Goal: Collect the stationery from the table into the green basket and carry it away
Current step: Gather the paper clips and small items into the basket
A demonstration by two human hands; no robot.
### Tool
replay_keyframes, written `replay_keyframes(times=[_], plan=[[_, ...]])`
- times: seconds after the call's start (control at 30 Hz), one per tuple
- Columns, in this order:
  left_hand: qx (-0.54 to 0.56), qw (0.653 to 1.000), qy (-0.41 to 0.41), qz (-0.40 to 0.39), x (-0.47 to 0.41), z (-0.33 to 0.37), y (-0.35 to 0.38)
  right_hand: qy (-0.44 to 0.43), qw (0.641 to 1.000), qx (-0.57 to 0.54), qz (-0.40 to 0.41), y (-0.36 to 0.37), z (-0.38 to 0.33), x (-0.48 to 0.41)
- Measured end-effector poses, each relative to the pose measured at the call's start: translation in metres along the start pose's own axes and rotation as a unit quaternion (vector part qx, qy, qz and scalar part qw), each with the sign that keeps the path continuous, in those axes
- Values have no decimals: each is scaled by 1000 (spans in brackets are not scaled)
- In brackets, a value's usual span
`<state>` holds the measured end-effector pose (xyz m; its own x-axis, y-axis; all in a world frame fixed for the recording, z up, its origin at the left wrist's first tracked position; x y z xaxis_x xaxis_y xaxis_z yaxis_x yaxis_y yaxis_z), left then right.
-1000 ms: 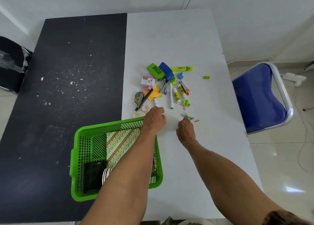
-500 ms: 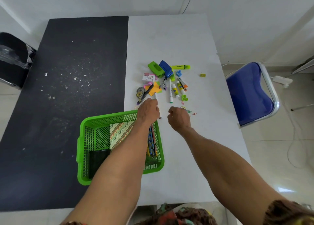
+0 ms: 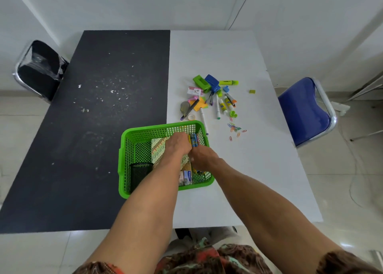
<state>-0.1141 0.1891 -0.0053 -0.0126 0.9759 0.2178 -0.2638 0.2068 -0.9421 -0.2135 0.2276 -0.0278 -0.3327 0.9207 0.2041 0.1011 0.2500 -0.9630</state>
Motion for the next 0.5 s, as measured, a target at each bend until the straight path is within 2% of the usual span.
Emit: replay_keyframes(times=[0.13,0.5], plan=[[26,1000,2,-12,13,-8,7,-24,997,34,-70,29,-10,20],[23,1000,1,-9,19,-22,9,21,996,3,-88,42,-9,23]])
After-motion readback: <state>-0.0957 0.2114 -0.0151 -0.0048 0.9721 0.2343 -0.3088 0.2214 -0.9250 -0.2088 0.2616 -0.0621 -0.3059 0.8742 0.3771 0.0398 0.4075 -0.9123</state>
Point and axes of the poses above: each hand's wrist, its own x-axis away from the middle knuckle, its own y-axis out of the palm, z = x × y, the point moved 2 cm from there along -x, towards the middle knuckle, and after that the axes turned 14 degrees about z, right-handed, at the moved point
